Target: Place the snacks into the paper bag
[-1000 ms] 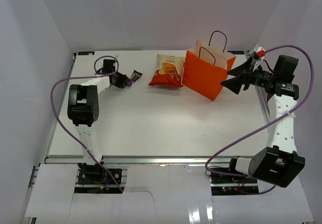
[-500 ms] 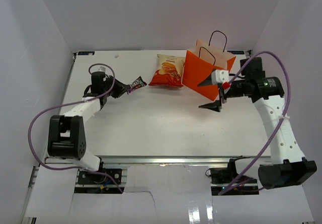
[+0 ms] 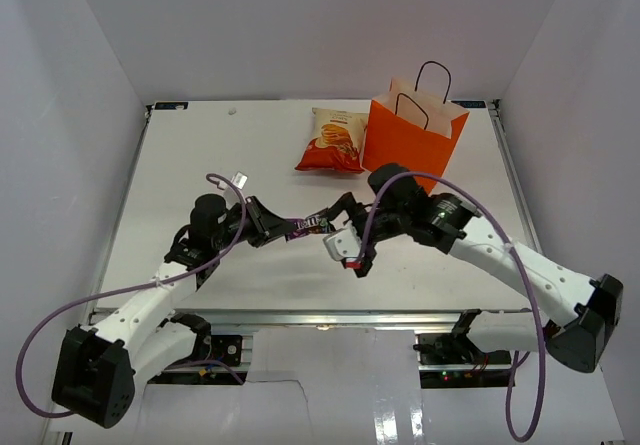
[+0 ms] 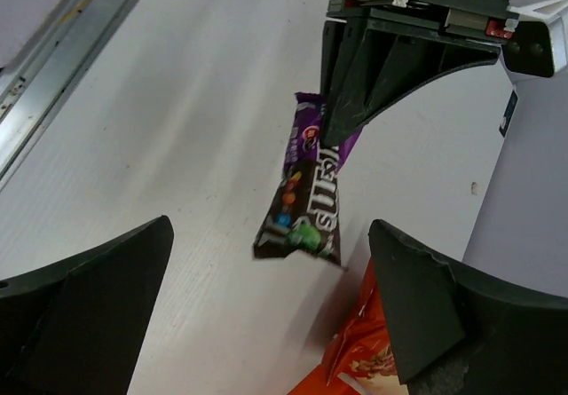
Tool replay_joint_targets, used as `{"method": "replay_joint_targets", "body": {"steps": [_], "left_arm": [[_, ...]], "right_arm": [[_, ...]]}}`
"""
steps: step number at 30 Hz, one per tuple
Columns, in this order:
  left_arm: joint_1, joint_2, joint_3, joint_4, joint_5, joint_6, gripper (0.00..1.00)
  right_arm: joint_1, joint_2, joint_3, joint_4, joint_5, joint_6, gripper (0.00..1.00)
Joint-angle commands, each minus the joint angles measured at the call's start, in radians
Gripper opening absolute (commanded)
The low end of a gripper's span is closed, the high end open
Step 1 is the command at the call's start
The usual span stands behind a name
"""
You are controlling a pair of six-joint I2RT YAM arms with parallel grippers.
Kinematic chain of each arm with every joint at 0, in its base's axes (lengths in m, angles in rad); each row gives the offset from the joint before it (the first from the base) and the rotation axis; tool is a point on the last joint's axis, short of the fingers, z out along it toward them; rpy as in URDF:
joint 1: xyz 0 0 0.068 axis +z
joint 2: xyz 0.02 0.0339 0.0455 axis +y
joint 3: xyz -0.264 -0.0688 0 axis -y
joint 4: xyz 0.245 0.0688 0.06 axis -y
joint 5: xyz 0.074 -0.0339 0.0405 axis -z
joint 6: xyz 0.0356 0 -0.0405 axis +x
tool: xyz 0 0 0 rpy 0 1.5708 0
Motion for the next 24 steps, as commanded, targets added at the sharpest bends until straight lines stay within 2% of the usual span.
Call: {"method": "replay_joint_targets", "body": {"steps": [1,3,5,16,19,21,22,24], "left_arm": [[-0.071,-0.078,-0.028,0.02,-0.034,-0.082,0.13],[-0.117,-0.105,-0.037,0.019,-0.055,-0.103,0.13],[-0.151,-0.137,-0.049,0.014,-0.077,-0.112,0.13],[-0.22,-0.123,-0.051,0.004,-0.091,-0.109,0.13],[-0.221,-0.111,-0.042,0.005,-0.089,-0.102,0.13],[-0.221,-0.103,-0.036,0.005,-0.087,-0.094,0.14],[-0.221,-0.1,-0.034,0.005,-0.087,-0.094,0.14],[-0.221,-0.099,-0.037,0.01,-0.086,-0.094,0.14]], "right_arm": [[0.124,0.061,-0.039,0.267,0.221,0.222,0.96],[0.194,0.078,-0.097,0.337,0.312,0.286,0.96],[0.207,0.086,-0.12,0.389,0.331,0.306,0.96],[0.213,0.129,-0.163,0.408,0.438,0.334,0.89],[0.215,0.133,-0.165,0.394,0.449,0.325,0.78],[0.213,0.136,-0.168,0.382,0.452,0.323,0.64],[0.213,0.135,-0.169,0.38,0.453,0.322,0.53],[0.215,0.13,-0.174,0.371,0.456,0.322,0.51]]}}
